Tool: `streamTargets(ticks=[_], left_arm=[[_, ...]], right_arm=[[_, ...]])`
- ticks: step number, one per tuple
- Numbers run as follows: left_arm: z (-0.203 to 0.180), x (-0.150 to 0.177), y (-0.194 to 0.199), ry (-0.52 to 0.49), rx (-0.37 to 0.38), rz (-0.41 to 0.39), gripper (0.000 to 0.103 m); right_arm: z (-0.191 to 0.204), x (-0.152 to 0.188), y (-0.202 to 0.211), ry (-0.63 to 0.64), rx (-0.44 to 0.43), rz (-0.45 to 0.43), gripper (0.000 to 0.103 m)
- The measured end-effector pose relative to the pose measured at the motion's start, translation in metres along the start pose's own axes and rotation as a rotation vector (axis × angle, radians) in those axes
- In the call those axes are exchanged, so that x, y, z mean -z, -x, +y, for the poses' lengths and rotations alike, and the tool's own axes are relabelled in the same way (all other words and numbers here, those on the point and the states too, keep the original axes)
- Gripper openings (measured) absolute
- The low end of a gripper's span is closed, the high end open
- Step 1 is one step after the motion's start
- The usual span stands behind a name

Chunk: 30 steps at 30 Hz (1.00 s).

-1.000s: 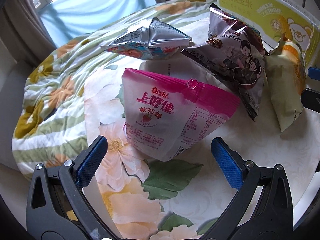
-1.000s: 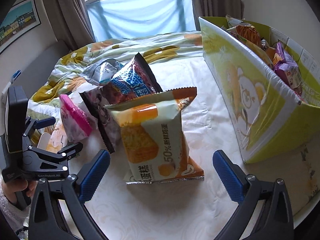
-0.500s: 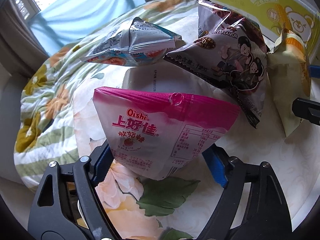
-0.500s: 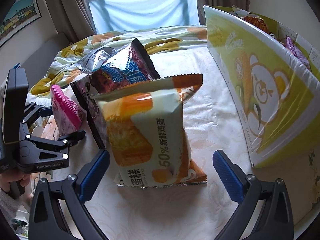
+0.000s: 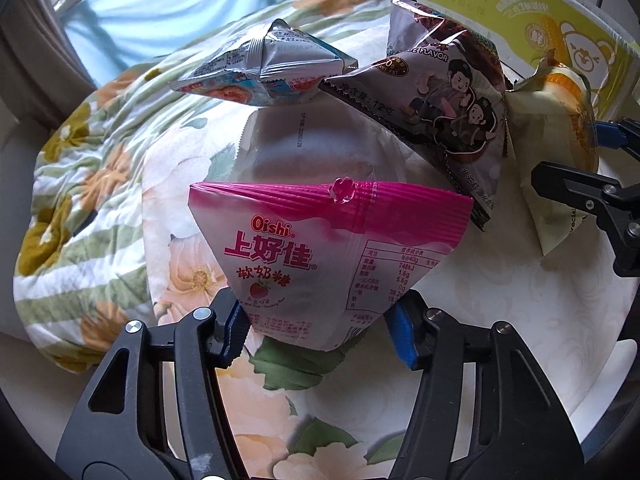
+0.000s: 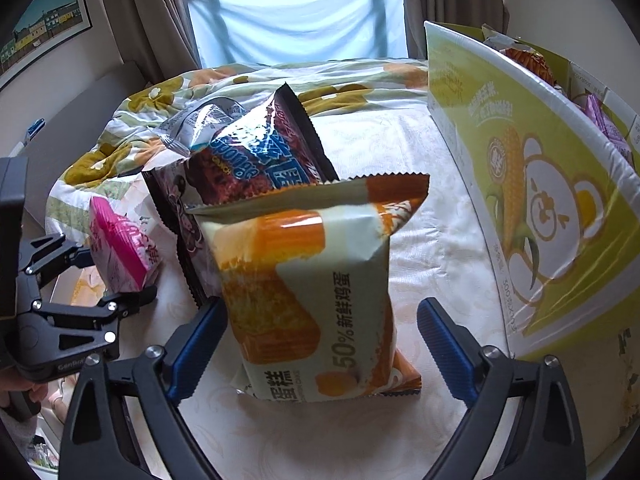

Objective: Organize snacks
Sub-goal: 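Grasp the pink Oishi bag with the left tool while the right tool grasps the orange-white cake bag, then carry the pink bag with the left tool while the right tool carries the cake bag to the box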

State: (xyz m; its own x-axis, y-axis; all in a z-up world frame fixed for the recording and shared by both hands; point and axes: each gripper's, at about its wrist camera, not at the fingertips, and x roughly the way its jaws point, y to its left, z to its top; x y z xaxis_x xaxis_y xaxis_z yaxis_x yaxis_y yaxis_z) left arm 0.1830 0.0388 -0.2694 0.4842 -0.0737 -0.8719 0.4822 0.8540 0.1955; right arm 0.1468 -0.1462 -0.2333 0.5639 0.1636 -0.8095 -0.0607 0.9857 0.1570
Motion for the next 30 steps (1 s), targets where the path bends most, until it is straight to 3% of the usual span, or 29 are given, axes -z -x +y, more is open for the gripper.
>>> streamTargets(ticks=[4, 6, 7, 10, 21, 30], left_arm=[[0.006, 0.005, 0.003, 0.046, 0.020, 0.010, 0.054], [0.010, 0.009, 0.004, 0.072, 0.025, 0.014, 0.054], [0.013, 0.010, 0.004, 0.086, 0.027, 0.020, 0.053], [0.018, 0.012, 0.005, 0.119, 0.029, 0.030, 0.053], [0.039, 0.018, 0.030, 0.238, 0.077, 0.032, 0.051], [0.048, -0.005, 0.101, 0.301, 0.081, -0.089, 0.051]], right_arm=[[0.001, 0.001, -0.003, -0.007, 0.001, 0.003, 0.085], [0.001, 0.003, -0.004, -0.010, 0.001, 0.011, 0.078], [0.000, 0.003, -0.006, -0.012, 0.000, 0.023, 0.068], [-0.001, 0.004, -0.005, -0.023, -0.001, 0.030, 0.063], [-0.004, 0.004, 0.027, -0.041, 0.009, 0.027, 0.059], [0.004, -0.012, 0.095, -0.037, -0.004, -0.051, 0.059]])
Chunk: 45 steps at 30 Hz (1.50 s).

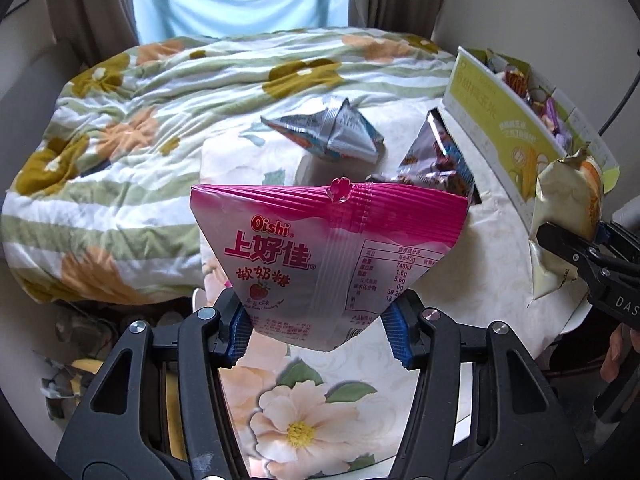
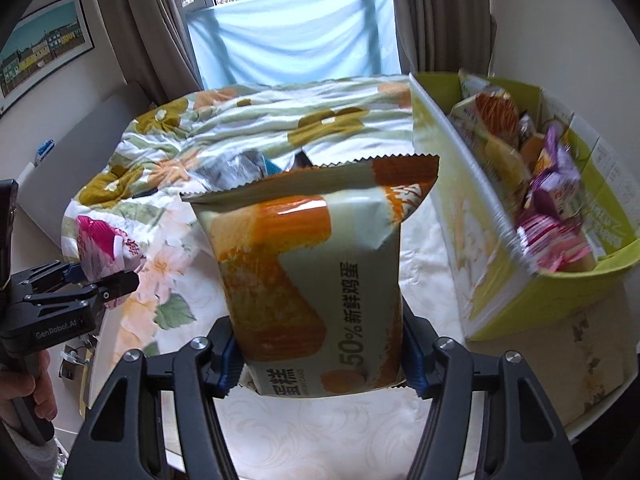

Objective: Organize snacks
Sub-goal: 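Carry the pink bag with the left tool while the right tool carries the cake bag to the box, then release the pink bag into the box with the left tool while the right tool drops the cake bag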

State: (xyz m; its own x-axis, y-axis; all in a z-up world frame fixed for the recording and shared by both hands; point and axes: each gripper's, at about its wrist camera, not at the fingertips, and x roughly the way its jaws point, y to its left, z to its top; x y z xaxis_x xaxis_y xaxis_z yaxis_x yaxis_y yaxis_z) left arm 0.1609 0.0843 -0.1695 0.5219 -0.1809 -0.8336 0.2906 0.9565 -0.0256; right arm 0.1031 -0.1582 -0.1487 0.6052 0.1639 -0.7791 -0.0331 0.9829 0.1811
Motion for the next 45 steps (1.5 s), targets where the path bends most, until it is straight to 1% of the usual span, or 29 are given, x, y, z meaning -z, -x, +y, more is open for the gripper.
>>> streamTargets(ticks=[2, 4, 9, 11, 15, 19, 24, 27, 32, 36, 37, 39, 40, 41, 43, 45], left_arm=[[-0.008, -0.012, 0.015, -0.014, 0.001, -0.024, 0.051], [-0.019, -0.023, 0.026, -0.039, -0.017, -0.042, 0.051], [-0.047, -0.052, 0.046, -0.069, -0.020, -0.094, 0.051], [-0.063, -0.062, 0.050, -0.070, -0.021, -0.107, 0.051], [-0.102, -0.080, 0.058, -0.045, 0.000, -0.130, 0.051], [-0.150, -0.100, 0.057, -0.032, 0.042, -0.141, 0.051], [-0.208, -0.125, 0.043, -0.009, 0.077, -0.141, 0.051], [-0.242, -0.133, 0.032, -0.013, 0.077, -0.139, 0.051], [-0.287, -0.140, 0.013, 0.005, 0.078, -0.116, 0.051], [-0.310, -0.139, -0.001, 0.025, 0.068, -0.090, 0.051], [-0.314, -0.139, -0.005, 0.030, 0.068, -0.081, 0.051], [-0.321, -0.138, -0.010, 0.034, 0.067, -0.066, 0.051], [-0.323, -0.137, -0.012, 0.033, 0.064, -0.059, 0.051], [-0.325, -0.137, -0.014, 0.032, 0.061, -0.053, 0.051], [-0.328, -0.136, -0.017, 0.034, 0.057, -0.045, 0.051], [-0.331, -0.135, -0.020, 0.037, 0.059, -0.037, 0.051]], right_arm=[[-0.001, -0.008, 0.017, -0.004, -0.004, -0.019, 0.059], [-0.010, -0.018, 0.038, -0.028, -0.030, -0.044, 0.059], [-0.040, -0.041, 0.073, -0.062, -0.012, -0.085, 0.059], [-0.063, -0.051, 0.086, -0.086, 0.015, -0.103, 0.059], [-0.106, -0.067, 0.104, -0.099, 0.029, -0.130, 0.059], [-0.158, -0.080, 0.117, -0.110, 0.040, -0.138, 0.059], [-0.207, -0.087, 0.113, -0.103, 0.033, -0.113, 0.059], [-0.235, -0.090, 0.104, -0.096, 0.020, -0.089, 0.059], [-0.265, -0.093, 0.083, -0.088, -0.028, -0.043, 0.059], [-0.276, -0.096, 0.063, -0.056, -0.073, -0.004, 0.061], [-0.278, -0.096, 0.059, -0.048, -0.083, 0.011, 0.063], [-0.281, -0.095, 0.053, -0.043, -0.079, 0.030, 0.078], [-0.284, -0.094, 0.054, -0.051, -0.088, 0.022, 0.091], [-0.288, -0.094, 0.055, -0.063, -0.108, 0.011, 0.098], [-0.295, -0.092, 0.060, -0.091, -0.136, -0.010, 0.099], [-0.301, -0.090, 0.064, -0.112, -0.138, -0.023, 0.099]])
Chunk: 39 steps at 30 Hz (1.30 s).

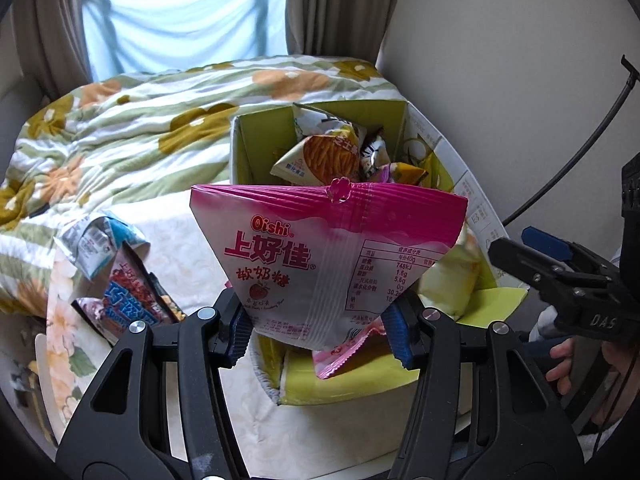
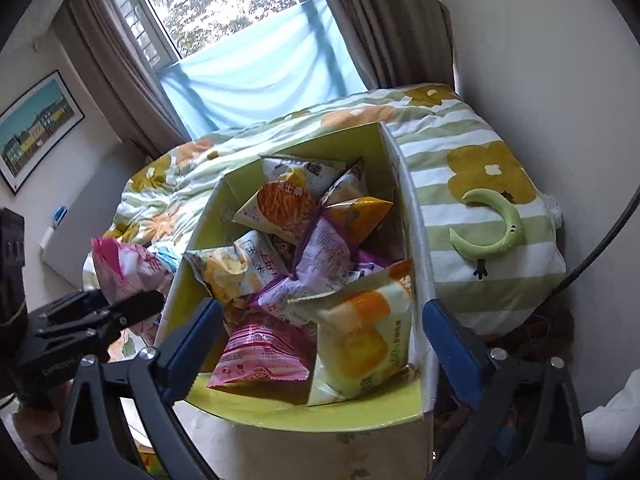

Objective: Organize snacks
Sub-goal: 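Release the pink bag into the box with the left tool while the right tool drops the cake bag, then move both tools back over the blue-white bag and the dark Spoon bag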

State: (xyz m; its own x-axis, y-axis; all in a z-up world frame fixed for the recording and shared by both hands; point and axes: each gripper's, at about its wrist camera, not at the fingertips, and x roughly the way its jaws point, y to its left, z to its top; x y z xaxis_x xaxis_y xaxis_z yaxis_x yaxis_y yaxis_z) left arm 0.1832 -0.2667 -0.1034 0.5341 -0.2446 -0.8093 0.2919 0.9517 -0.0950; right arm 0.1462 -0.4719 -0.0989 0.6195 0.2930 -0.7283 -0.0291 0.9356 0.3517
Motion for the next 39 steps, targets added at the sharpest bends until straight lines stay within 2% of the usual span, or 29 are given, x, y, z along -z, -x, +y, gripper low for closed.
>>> streamTargets(ticks=[12, 14, 16, 26, 39], left_arm=[[-0.031, -0.010, -0.037, -0.051, 0.022, 0.087, 0.052], [-0.034, -0.011, -0.044, -0.051, -0.005, 0.103, 0.060], [-0.032, -0.009, -0.046, -0.042, -0.024, 0.111, 0.101], [-0.010, 0.006, -0.021, -0.019, -0.070, 0.078, 0.102], [0.022, 0.009, 0.048, 0.049, -0.112, -0.032, 0.102]], right_arm=[[-0.016, -0.009, 0.011, -0.034, -0.007, -0.017, 0.099], [-0.017, -0.009, 0.012, -0.030, -0.004, -0.016, 0.099], [-0.016, -0.010, 0.012, -0.020, -0.002, -0.013, 0.099], [0.003, -0.006, 0.006, 0.050, -0.009, 0.002, 0.099], [0.056, -0.013, 0.029, 0.169, 0.001, -0.043, 0.099]])
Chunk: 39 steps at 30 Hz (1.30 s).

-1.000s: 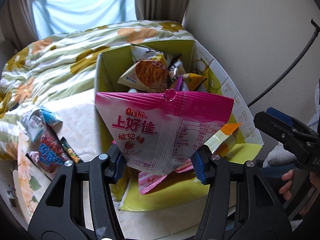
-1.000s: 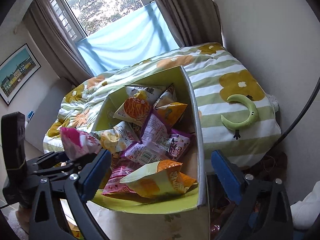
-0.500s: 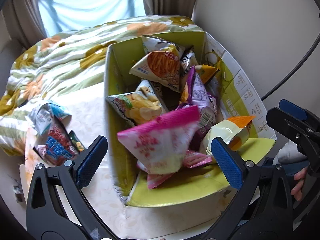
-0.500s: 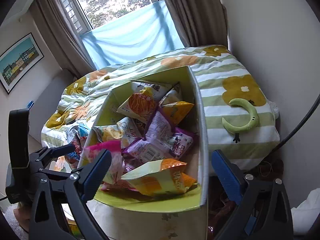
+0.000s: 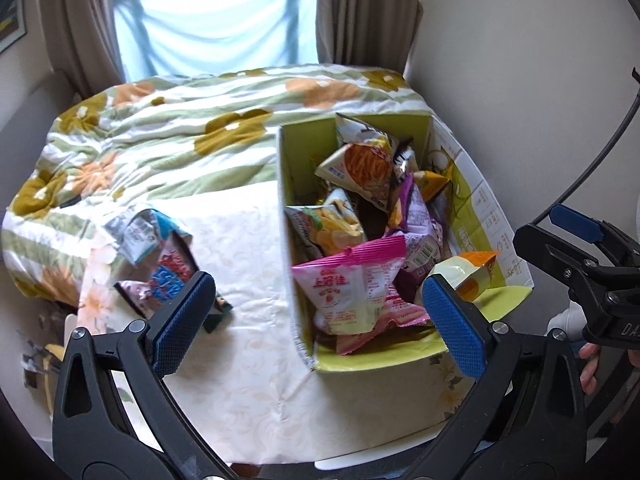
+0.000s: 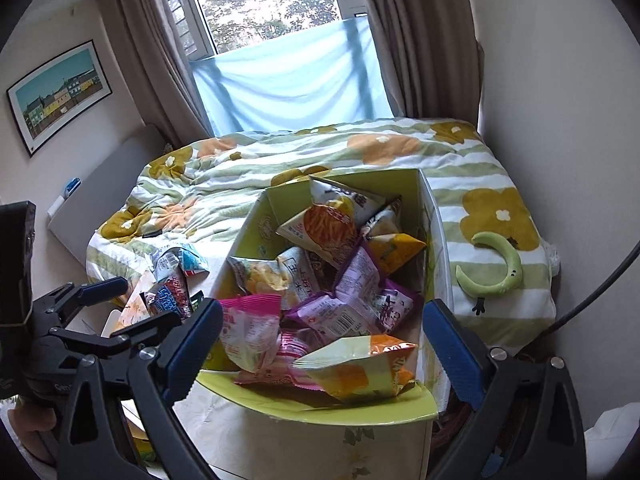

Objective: Organize snacks
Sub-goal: 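Move both tools back over the blue-white bag and the dark Spoon bag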

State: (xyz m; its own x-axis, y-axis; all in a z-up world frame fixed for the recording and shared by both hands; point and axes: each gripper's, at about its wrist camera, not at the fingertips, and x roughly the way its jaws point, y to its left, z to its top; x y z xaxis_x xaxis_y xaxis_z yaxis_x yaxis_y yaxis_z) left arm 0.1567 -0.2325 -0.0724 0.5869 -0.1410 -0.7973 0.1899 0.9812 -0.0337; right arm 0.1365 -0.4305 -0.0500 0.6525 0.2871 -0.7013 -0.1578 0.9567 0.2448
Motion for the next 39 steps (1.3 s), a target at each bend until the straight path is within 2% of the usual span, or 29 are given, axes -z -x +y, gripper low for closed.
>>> streamTargets(ticks=[8, 12, 18, 23, 27, 36, 39], left_arm=[[0.049, 0.014, 0.039, 0.090, -0.064, -0.032, 0.102], [0.079, 0.030, 0.053, 0.145, -0.112, -0.026, 0.102], [0.136, 0.052, 0.058, 0.216, -0.138, -0.008, 0.102], [0.189, 0.058, 0.049, 0.238, -0.116, 0.014, 0.102], [0.230, 0.054, 0.038, 0.219, -0.093, 0.050, 0.102], [0.317, 0.026, 0.000, 0.160, -0.010, 0.090, 0.102], [0.336, 0.011, -0.016, 0.118, 0.008, 0.079, 0.102]], right_arm=[[0.038, -0.007, 0.006, 0.095, -0.053, 0.014, 0.099], [0.058, -0.008, 0.003, 0.119, -0.093, 0.017, 0.099], [0.098, -0.003, -0.011, 0.136, -0.115, 0.022, 0.099], [0.135, 0.002, -0.032, 0.137, -0.107, 0.028, 0.099], [0.160, 0.006, -0.059, 0.080, -0.086, 0.067, 0.099], [0.218, 0.014, -0.114, -0.058, -0.042, 0.164, 0.099], [0.235, 0.019, -0.136, -0.104, -0.025, 0.206, 0.099]])
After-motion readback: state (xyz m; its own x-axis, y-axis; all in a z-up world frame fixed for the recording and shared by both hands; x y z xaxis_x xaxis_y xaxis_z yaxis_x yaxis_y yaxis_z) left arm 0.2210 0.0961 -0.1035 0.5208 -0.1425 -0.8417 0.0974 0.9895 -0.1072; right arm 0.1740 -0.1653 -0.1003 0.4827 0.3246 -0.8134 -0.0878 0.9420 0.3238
